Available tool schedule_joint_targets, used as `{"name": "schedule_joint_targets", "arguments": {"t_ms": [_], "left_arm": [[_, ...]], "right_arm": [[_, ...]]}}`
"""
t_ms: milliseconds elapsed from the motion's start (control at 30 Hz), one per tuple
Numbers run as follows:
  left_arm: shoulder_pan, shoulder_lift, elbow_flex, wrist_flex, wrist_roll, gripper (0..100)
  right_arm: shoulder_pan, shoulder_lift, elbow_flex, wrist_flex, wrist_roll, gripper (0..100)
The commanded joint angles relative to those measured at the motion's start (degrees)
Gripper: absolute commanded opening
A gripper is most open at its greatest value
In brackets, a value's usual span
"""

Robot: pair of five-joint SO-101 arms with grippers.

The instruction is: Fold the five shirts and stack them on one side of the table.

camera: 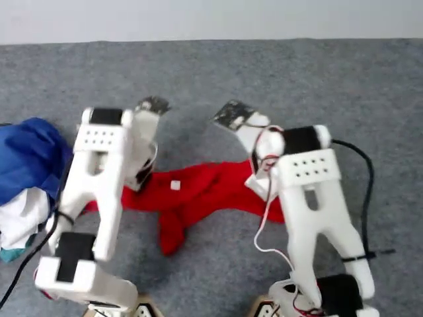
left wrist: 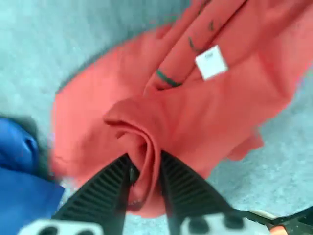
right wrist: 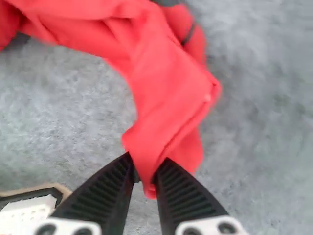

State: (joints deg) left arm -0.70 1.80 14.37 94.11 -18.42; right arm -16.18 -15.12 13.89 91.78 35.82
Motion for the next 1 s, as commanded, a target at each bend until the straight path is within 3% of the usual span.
{"name": "schedule_joint_targets", "arguments": {"t_ms": [0,267,500,967], "left_arm": [[-2.8,-6.3,6.7,-4.1,-0.7,14],[-6.5,-10.3,4.6,-1.0,-6.3,21],[-6.9,-9.8,4.9,-6.9,-9.0,21],[-6.6,6.7,0.9,-14.4,-8.8,21]], "right_arm": [[-2.3,1.2,-0.6,-0.9,-0.6,1.0],[-2.7,1.8,-0.6,-1.7,-0.7,1.0],[-2.7,1.8,-0.4,-1.5,-3.0,1.0],[-2.7,2.2,-0.4,-1.1,-3.0,1.0]]}}
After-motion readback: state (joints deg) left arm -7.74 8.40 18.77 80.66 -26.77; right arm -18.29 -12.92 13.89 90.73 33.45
